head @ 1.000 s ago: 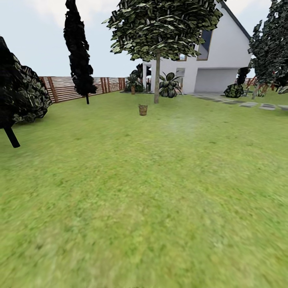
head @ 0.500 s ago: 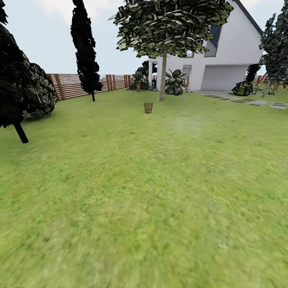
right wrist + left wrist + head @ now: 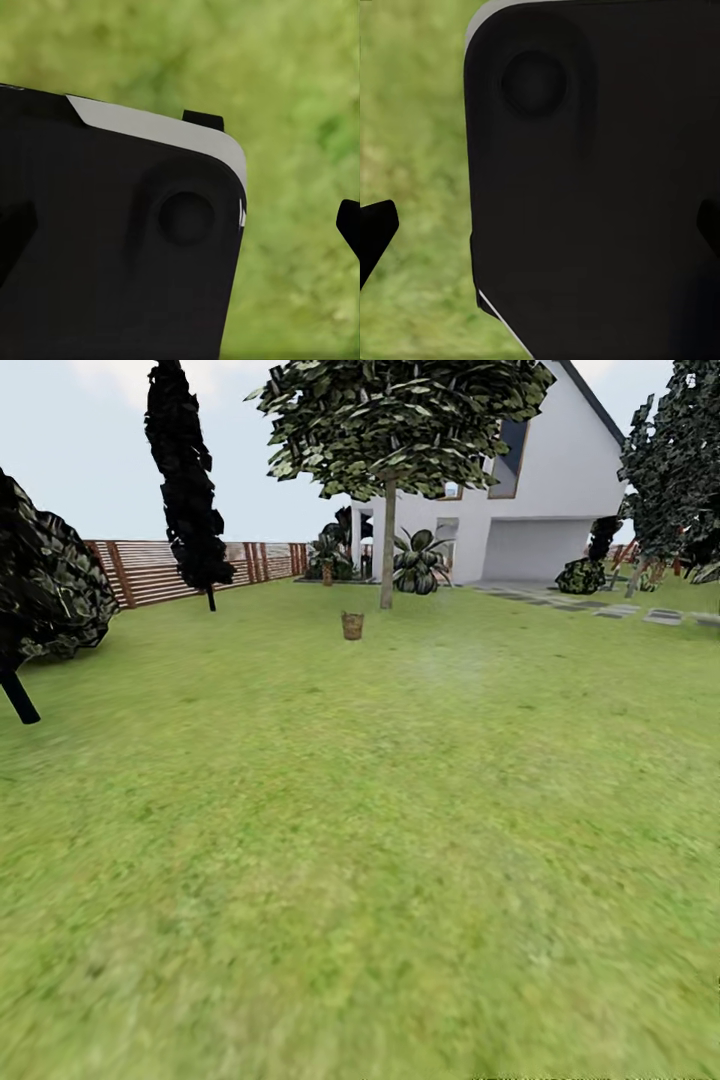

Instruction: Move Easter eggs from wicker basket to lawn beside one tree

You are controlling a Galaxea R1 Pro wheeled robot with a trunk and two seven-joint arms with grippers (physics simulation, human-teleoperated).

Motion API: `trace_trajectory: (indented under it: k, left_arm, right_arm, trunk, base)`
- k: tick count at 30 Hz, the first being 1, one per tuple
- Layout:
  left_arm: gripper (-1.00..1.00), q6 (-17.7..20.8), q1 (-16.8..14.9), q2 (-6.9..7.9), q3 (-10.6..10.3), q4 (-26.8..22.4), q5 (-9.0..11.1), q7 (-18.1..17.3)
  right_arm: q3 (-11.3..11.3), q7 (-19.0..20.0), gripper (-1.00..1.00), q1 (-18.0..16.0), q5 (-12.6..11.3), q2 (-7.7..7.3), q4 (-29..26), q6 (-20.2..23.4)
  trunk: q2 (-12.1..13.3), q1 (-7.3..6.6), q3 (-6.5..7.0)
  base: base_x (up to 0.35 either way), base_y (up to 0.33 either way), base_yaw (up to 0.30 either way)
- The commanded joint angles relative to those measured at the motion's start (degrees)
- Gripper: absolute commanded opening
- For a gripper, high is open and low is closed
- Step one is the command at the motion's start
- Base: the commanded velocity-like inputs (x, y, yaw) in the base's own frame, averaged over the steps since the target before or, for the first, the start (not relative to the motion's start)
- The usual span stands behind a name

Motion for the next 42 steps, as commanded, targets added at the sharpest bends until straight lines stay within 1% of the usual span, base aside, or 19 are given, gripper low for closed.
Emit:
trace_trajectory:
  k: [1,5,18,33,42]
  left_arm:
    - [1.00,-0.1,0.0,0.01,0.0,0.0,0.1,-0.1]
    - [1.00,-0.1,0.0,0.00,0.0,0.0,0.1,-0.1]
    - [1.00,-0.1,0.0,-0.01,0.0,0.0,0.1,-0.1]
    - [1.00,-0.1,0.0,-0.01,0.0,-0.1,0.1,-0.1]
    - [1.00,-0.2,0.0,-0.13,-0.1,-0.1,-0.1,-0.1]
  right_arm:
    - [0.2,-0.1,1.00,0.0,0.3,-0.02,0.0,-0.1]
    - [0.2,0.0,1.00,0.0,0.7,-0.09,0.0,-0.1]
    - [0.2,0.0,1.00,0.0,0.6,0.07,0.0,-0.2]
    - [0.2,0.0,1.00,0.0,0.6,0.07,0.0,-0.1]
    - [0.2,0.0,1.00,0.0,0.6,-0.14,-0.1,-0.2]
  trunk:
    - [0.0,0.00,-0.06]
    - [0.0,0.00,-0.08]
    - [0.0,0.00,-0.10]
    - [0.0,0.00,-1.26]
    - [0.0,0.00,-1.33]
  base:
    - [0.000,0.000,-0.051]
    - [0.000,0.000,-0.013]
    - [0.000,0.000,0.000]
    - [0.000,0.000,0.011]
    - [0.000,0.000,0.008]
